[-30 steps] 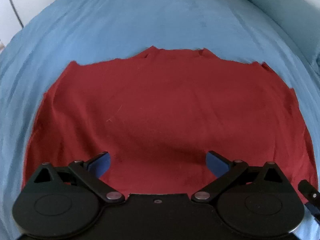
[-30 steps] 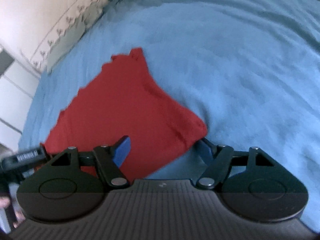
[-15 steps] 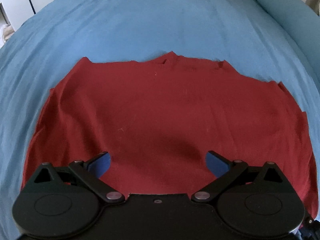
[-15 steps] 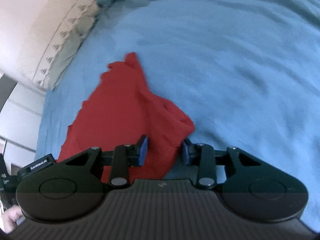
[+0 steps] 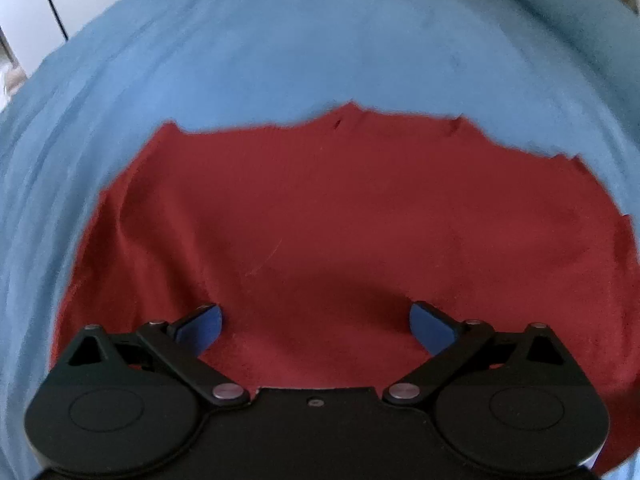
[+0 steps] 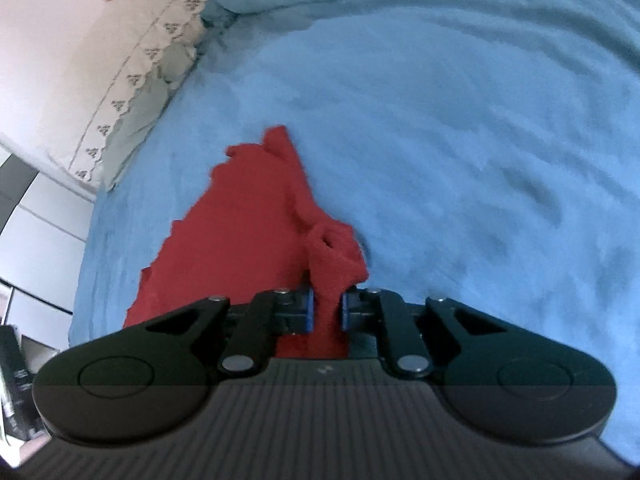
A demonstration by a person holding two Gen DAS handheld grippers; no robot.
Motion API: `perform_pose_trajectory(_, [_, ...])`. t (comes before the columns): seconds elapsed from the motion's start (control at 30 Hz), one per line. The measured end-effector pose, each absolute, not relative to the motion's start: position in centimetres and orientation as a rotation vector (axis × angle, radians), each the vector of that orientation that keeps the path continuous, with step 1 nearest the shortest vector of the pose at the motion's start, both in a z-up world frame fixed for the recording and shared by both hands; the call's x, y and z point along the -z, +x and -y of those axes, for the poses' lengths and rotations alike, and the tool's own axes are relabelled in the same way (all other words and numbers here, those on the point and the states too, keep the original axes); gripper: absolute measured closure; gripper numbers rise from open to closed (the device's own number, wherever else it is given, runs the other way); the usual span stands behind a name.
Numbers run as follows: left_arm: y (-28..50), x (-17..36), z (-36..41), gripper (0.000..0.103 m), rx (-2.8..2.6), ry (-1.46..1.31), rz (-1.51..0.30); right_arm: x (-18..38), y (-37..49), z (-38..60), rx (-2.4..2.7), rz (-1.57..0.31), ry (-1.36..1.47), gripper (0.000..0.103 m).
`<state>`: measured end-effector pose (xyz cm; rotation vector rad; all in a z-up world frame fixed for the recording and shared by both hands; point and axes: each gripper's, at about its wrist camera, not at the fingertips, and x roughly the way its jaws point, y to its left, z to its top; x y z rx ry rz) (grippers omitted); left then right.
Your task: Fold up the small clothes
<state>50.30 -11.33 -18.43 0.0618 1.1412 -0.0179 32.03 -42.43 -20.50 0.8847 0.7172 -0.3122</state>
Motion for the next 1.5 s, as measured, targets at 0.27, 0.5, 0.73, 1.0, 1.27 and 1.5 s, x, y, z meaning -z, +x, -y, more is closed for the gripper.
perform_pose_trajectory(0.27, [51.4,16.4,8.8,0.005,0.050,0.055,-1.195,13.5,36.3,38.7,0.149,-0.620,0.818,0.076])
perform_pose_trajectory(0.5, [48.5,11.1,-3.1,0.005,-0.032,0.043,-1.123,7.6,43.3,26.3,-0.292,-0.620,0.631,0.076])
perform_pose_trajectory(0.73, [43.7,13.0,-14.2,0.005,-0.170,-0.003,-1.182,14.4,45.6,10.3,-0.654,-0.967,0.114,0.078])
perform_pose_trajectory(1.0, [41.6,14.1,-17.0,0.005,-0.175,-0.052,-1.192,16.0,44.0,7.7,-0.695,-0.976,0.004,0.079])
perform_pose_trajectory(1.27, [41.0,13.0,-16.5,0.005,-0.100,-0.085,-1.162,16.3,42.5,7.2,-0.680,-0.945,-0.103,0.027])
perform_pose_trajectory(1.5, [40.6,11.9,-11.6,0.014,0.116,-0.081,-1.141,14.6,37.2,12.0,-0.460,-0.895,-0.169,0.026])
